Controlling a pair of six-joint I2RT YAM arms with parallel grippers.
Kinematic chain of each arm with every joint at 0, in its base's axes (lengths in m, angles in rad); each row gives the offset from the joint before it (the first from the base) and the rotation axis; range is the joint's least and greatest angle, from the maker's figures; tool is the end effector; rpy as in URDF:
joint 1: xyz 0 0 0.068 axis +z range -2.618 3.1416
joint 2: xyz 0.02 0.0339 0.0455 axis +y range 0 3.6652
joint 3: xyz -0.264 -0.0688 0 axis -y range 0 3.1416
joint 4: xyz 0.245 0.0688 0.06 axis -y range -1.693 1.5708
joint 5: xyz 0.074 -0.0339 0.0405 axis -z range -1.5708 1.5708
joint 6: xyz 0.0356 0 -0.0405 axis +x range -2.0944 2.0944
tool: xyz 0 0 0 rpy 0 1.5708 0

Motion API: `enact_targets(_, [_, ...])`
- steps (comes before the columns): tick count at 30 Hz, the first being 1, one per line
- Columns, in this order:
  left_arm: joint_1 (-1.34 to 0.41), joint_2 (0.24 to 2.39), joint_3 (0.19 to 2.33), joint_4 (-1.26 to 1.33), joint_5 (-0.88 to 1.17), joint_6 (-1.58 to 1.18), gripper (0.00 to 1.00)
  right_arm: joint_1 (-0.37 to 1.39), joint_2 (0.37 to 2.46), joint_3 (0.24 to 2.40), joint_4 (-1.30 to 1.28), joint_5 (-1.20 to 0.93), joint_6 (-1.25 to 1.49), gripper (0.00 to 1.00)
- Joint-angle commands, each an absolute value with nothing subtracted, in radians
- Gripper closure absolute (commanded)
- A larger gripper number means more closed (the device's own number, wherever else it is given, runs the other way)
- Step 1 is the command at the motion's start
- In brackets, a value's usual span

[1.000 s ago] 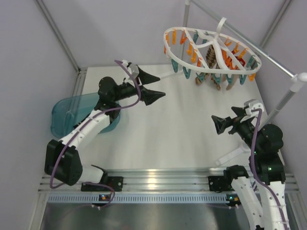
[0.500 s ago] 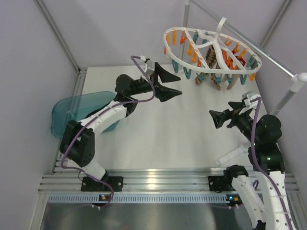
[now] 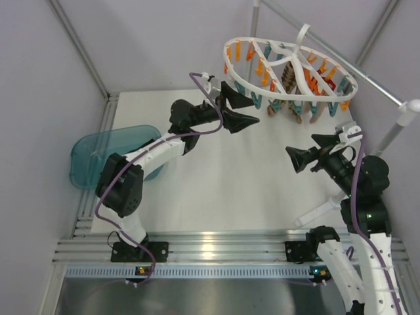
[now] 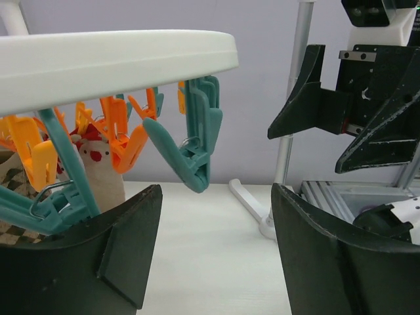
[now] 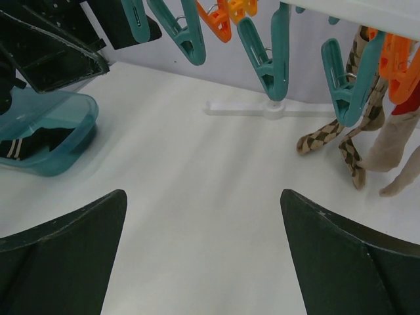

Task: Clip the socks to the hanger
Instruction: Open the clamp at the hanger.

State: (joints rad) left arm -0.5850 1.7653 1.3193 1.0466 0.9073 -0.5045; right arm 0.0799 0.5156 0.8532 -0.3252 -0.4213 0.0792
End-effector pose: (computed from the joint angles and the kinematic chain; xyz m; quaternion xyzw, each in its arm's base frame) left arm 0.3156 -0.2427 0.3752 0.4042 0.4032 -0.5868 0.5742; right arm 0.1066 0.0231 0.3828 -0.1490 0.6871 0.2018 0.6819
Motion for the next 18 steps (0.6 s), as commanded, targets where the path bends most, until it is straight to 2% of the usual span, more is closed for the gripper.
enact_targets(1, [-0.594,1.781,1.377,1.140,0.861,-0.529,0.27,0.072,0.531,0.896,-0.242,-0.449,0.118,0.00])
enact_targets(4, [-0.598,1.796,1.391,1.141,0.838,-0.548,0.22,0.071,0.535,0.890,-0.218,-0.462,0.130,0.00])
enact_targets(6, [-0.600,1.801,1.396,1.144,0.831,-0.560,0.22,0.071,0.543,0.888,-0.209,-0.469,0.136,0.00])
enact_targets(12, [-0.614,1.802,1.399,1.172,0.845,-0.571,0.30,0.069,0.551,0.877,-0.180,-0.471,0.161,0.00])
enact_targets(18, [-0.629,1.799,1.404,1.186,0.842,-0.574,0.42,0.071,0.563,0.879,-0.161,-0.482,0.178,0.00])
